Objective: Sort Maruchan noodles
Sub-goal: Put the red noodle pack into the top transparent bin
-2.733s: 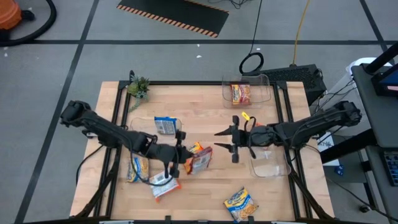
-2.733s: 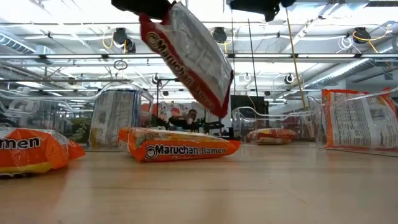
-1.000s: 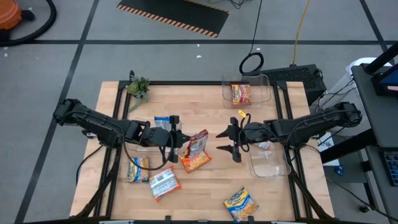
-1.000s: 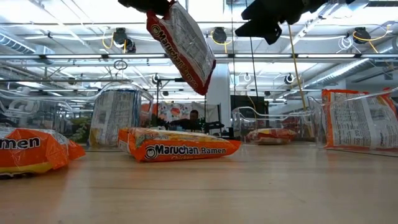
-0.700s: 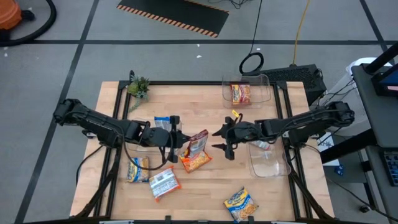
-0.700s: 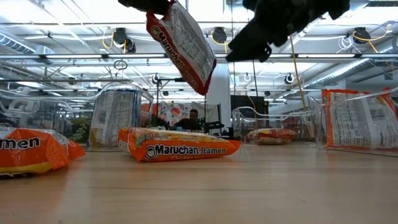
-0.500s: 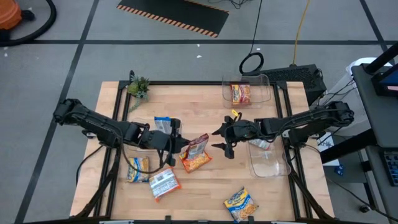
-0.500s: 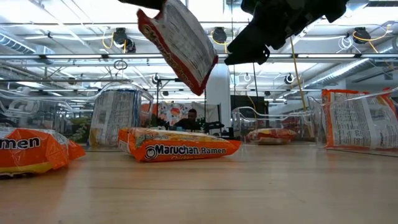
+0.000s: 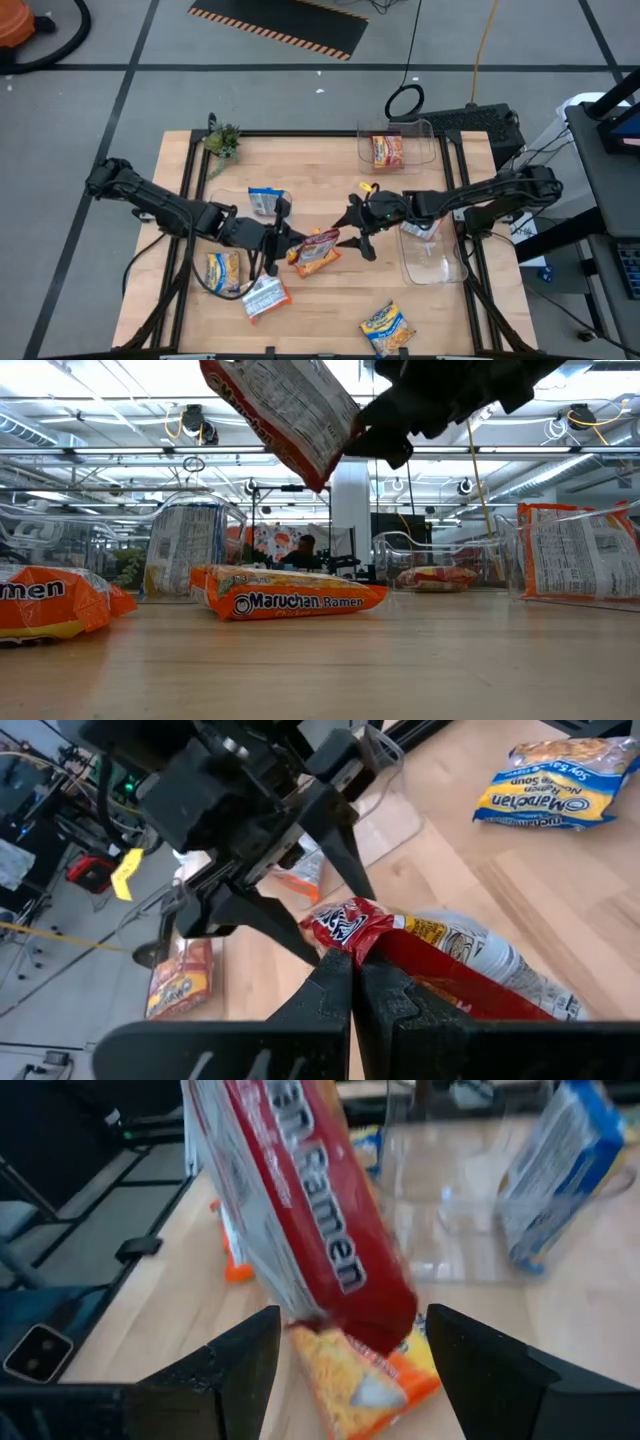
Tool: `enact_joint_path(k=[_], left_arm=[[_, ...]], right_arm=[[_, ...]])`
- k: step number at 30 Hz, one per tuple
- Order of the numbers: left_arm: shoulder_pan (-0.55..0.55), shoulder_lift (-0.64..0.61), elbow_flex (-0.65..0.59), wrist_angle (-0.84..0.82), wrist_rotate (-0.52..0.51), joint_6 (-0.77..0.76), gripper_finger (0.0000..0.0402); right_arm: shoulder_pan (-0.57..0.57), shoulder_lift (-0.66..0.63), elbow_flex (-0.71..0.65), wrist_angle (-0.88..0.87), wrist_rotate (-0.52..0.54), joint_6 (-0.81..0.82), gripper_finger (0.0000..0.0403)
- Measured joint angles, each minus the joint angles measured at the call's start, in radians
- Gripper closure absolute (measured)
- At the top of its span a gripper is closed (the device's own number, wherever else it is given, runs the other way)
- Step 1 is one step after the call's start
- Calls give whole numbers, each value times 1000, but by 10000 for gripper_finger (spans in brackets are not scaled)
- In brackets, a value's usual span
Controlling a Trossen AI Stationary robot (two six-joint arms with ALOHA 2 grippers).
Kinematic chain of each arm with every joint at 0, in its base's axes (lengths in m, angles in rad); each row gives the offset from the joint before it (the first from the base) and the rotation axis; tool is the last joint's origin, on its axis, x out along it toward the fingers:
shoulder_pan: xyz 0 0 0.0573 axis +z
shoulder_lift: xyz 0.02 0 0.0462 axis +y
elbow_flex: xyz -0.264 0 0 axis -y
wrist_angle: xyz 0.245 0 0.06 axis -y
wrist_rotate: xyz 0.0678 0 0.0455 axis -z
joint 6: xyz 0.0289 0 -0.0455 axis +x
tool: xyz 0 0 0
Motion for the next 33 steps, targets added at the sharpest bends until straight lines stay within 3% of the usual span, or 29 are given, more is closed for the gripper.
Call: enact_joint_path(k=[7,15,23,33], left_arm=[[-8,0,0,0,0,3,401],[-8,0,0,2,0,18,401],[-8,0,0,5,-1,18,401],[-8,0,0,7,-1,-25,401]], right_arm=[[-1,-1,0,36,-2,-6,169],[-4,-1,0,33,-75,-16,258],[-6,-1,0,33,-78,-47,340],[-37,-1,0,34,-78,-85,394]])
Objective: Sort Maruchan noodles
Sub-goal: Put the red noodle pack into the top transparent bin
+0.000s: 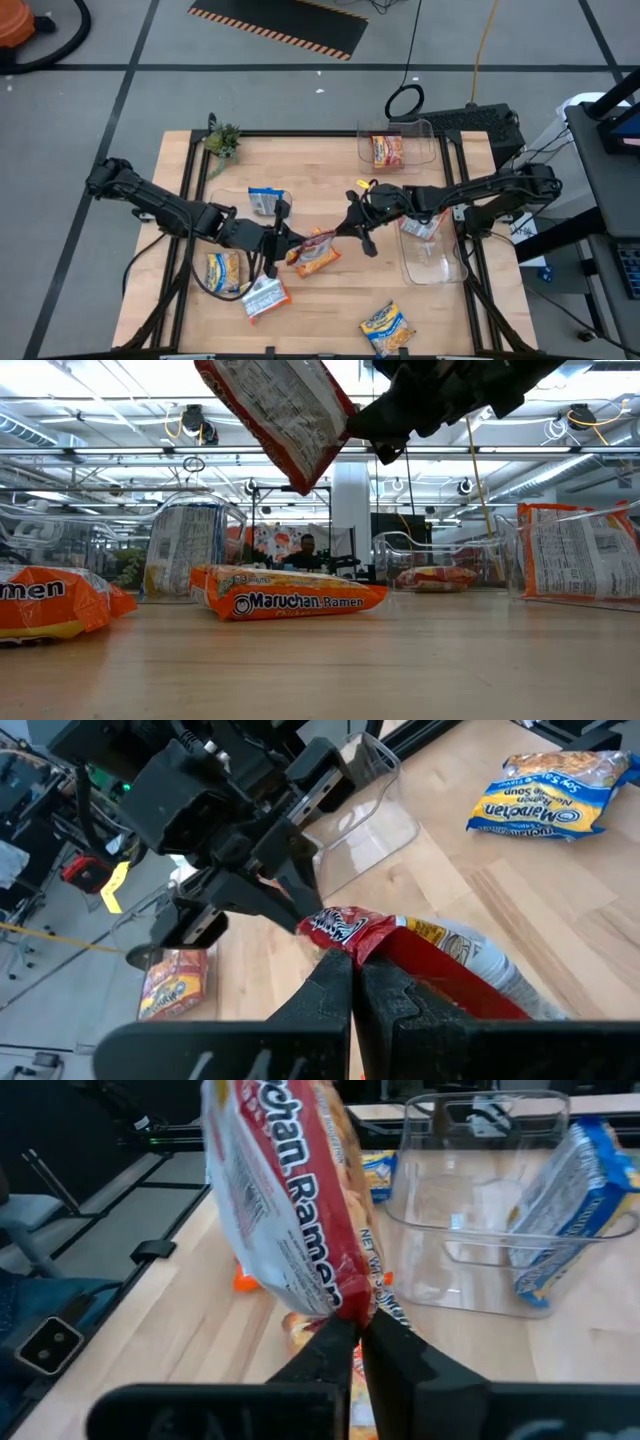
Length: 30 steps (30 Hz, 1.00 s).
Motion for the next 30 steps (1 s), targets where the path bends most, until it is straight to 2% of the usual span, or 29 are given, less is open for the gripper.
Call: enact_joint_path(k=[12,15,23,26,30], left_arm=[[2,1,0,-4,-18,-138,393],[0,1,0,1,-65,-174,365],[-1,1,0,-4,-170,-277,257],[-2,1,1,-24,-251,-311,236],[-2,1,1,-88,-269,-343,230]], right_arm=[[-63,-1,0,3,-6,-34,402],[-71,-1,0,-3,0,-54,402],[-129,-6,0,-3,7,-114,403],[-163,-20,0,-15,46,-143,403],[-218,-56,0,-34,96,-192,403]])
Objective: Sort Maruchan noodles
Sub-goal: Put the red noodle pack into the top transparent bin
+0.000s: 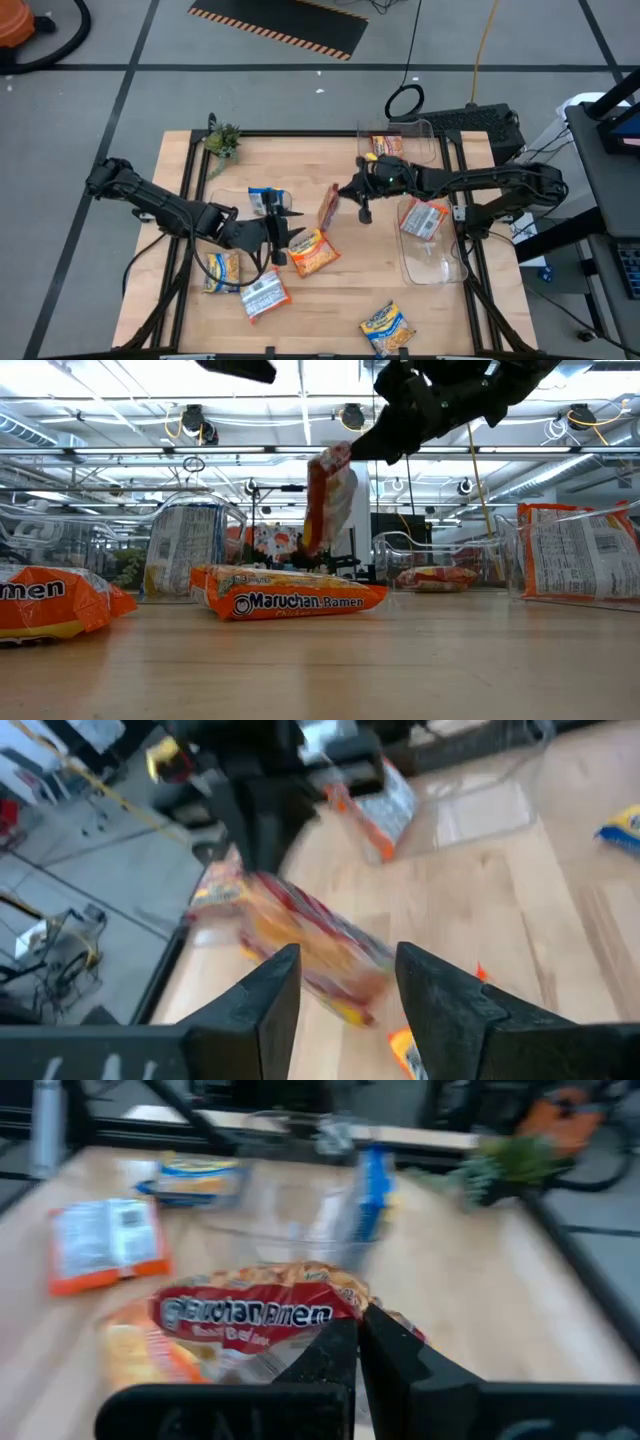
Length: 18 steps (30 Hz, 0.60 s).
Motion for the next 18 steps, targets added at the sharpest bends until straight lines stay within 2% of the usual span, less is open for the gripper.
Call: enact_joint_path(k=[9,18], left_arm=[[0,-1,0,-169,1,-147,229],[2,-1,0,-213,61,-204,229]], right_arm=[[-148,-114,0,-59,254,-161,403],[-371,-139,0,-60,277,-239,403]])
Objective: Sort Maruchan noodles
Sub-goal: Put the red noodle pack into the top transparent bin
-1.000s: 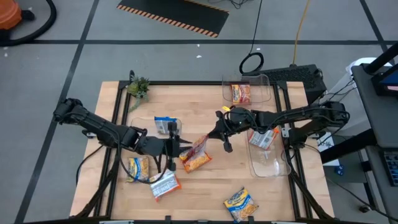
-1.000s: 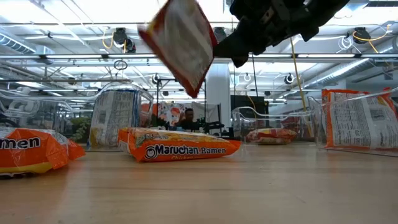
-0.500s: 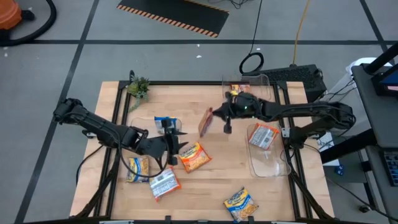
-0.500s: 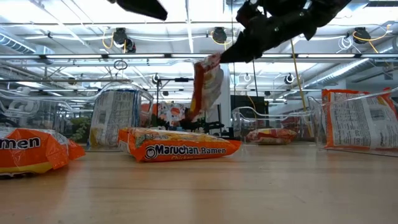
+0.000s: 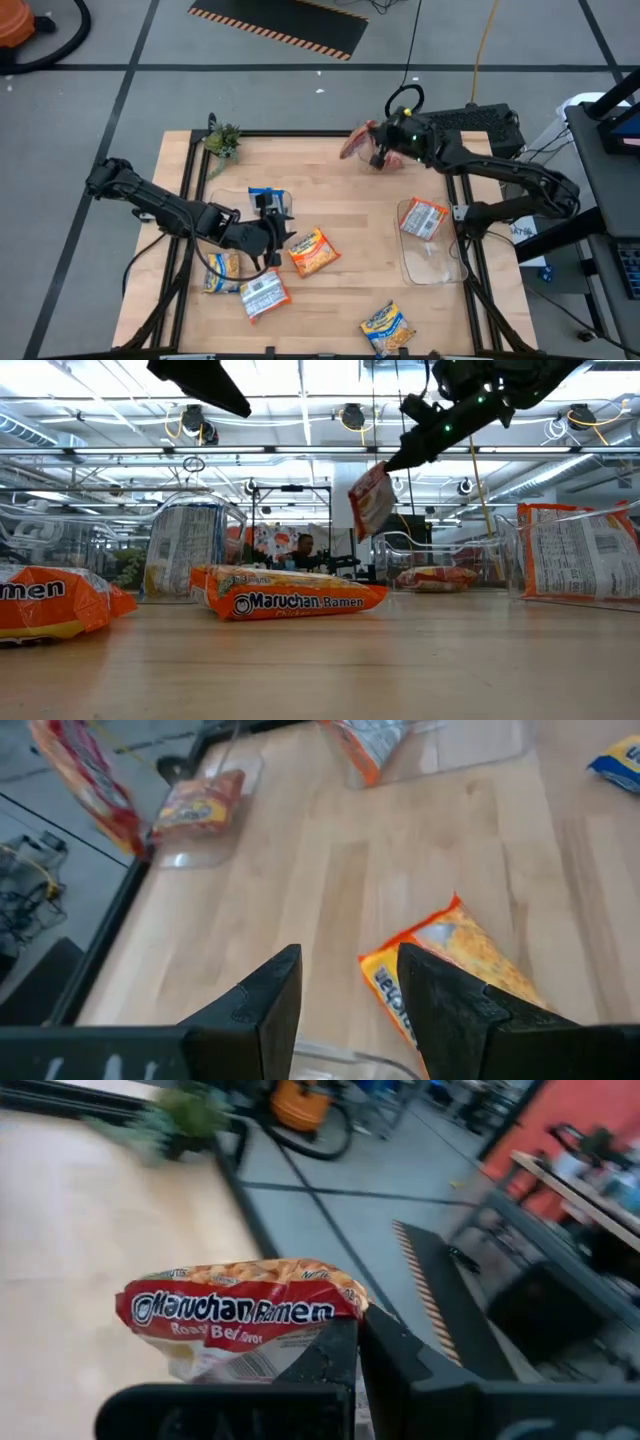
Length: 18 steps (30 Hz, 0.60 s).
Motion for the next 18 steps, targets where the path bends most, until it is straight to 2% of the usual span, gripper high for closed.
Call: enact_joint_path(k=[2,8,18], left_arm=[[-2,0,0,-25,9,-18,229],[-2,0,0,-89,11,-59,229],[4,0,0,-69,6,-13,229]], right_arm=[[-43,0,0,0,32,0,403],[-125,0,0,-39,230,-26,403],[-209,59,0,-92,338,6,403]])
